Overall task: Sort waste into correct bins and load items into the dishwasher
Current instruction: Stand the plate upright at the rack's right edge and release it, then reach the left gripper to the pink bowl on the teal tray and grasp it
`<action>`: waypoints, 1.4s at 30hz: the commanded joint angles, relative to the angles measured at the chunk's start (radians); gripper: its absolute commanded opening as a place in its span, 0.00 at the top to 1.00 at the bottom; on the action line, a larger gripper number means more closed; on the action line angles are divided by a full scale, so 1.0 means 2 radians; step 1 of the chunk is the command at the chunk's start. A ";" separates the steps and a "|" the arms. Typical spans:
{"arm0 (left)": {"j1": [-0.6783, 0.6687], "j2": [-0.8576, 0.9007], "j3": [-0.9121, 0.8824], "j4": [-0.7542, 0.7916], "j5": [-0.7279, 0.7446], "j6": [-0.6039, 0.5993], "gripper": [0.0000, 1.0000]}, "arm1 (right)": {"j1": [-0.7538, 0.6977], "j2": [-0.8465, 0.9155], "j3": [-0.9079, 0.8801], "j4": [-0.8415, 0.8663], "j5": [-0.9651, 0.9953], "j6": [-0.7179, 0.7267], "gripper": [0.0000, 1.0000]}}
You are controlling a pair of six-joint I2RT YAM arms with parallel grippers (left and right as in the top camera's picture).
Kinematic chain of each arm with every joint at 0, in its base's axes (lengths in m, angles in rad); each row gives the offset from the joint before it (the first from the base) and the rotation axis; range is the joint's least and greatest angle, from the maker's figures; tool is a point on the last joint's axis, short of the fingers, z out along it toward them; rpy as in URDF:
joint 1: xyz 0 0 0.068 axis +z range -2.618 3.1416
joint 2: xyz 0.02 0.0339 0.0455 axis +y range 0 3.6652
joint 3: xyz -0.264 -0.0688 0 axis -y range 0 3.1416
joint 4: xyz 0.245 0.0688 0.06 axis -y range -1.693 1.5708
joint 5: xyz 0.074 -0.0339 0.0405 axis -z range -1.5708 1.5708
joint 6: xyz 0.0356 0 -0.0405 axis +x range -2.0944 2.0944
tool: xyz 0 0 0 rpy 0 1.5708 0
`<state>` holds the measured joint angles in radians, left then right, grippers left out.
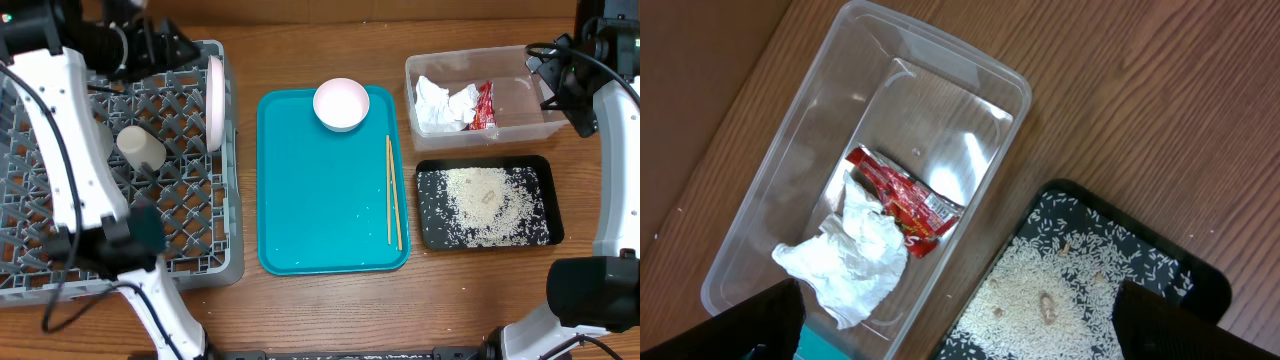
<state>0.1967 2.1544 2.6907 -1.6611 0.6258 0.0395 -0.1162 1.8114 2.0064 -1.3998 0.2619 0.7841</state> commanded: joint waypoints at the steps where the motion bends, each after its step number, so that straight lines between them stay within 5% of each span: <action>1: -0.079 -0.027 0.010 0.004 -0.046 -0.003 0.34 | 0.000 -0.004 0.005 0.002 0.003 -0.003 0.00; 8: -0.242 0.035 0.007 0.037 -0.223 -0.003 0.27 | 0.000 -0.004 0.005 0.002 0.003 -0.003 0.00; 10: -0.269 0.060 0.007 0.054 -0.267 -0.003 0.36 | 0.000 -0.004 0.005 0.002 0.003 -0.003 0.00; 13: -0.297 0.098 0.007 0.084 -0.301 -0.003 0.33 | 0.000 -0.004 0.005 0.002 0.003 -0.003 0.00; 20: -0.327 0.175 0.007 0.155 -0.301 0.001 0.27 | 0.000 -0.004 0.005 0.002 0.003 -0.003 0.00; 27: -0.337 0.223 0.007 0.158 -0.230 0.084 0.23 | 0.000 -0.004 0.005 0.002 0.003 -0.003 0.00; 35: -0.338 0.250 0.006 0.131 -0.223 0.085 0.39 | 0.000 -0.004 0.005 0.002 0.003 -0.003 0.00; 42: -0.345 0.255 -0.015 0.134 -0.227 0.087 0.35 | 0.000 -0.004 0.005 0.002 0.003 -0.003 0.00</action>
<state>-0.4797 2.6411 2.6900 -1.4044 0.1604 0.1928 -0.1162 1.8114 2.0064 -1.3994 0.2619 0.7837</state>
